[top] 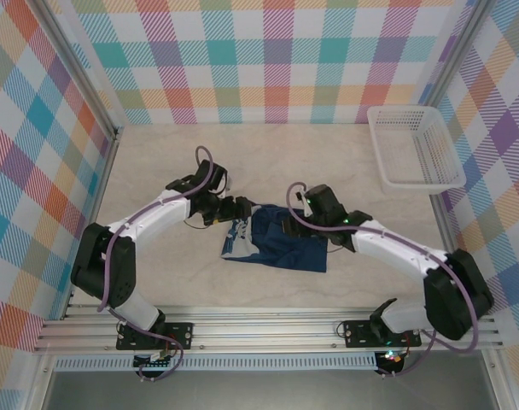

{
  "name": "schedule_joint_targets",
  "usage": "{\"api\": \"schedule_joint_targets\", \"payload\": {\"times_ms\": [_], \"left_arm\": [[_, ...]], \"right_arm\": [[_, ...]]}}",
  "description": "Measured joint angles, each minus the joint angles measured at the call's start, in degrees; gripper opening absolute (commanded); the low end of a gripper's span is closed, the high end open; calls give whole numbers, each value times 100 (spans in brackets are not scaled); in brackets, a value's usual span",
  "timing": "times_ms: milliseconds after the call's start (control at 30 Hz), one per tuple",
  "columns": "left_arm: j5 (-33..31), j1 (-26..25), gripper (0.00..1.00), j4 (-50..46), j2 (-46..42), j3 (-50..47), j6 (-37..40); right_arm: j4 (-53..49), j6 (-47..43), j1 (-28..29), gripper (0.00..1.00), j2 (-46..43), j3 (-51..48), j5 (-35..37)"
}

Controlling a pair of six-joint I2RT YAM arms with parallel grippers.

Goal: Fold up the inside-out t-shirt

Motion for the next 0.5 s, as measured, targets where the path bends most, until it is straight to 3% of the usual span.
{"api": "schedule_joint_targets", "payload": {"times_ms": [167,333,500], "left_arm": [[-157,-20,87,37,0,-87,13],[-164,-20,87,63,9,-205,48],[-164,-26,87,138,39,-304,55]], "right_arm": [[70,-415,127,75,833,667,212],[-57,-702,225,73,1515,1263,240],[-490,-815,216,40,2035,1762,555]]}}
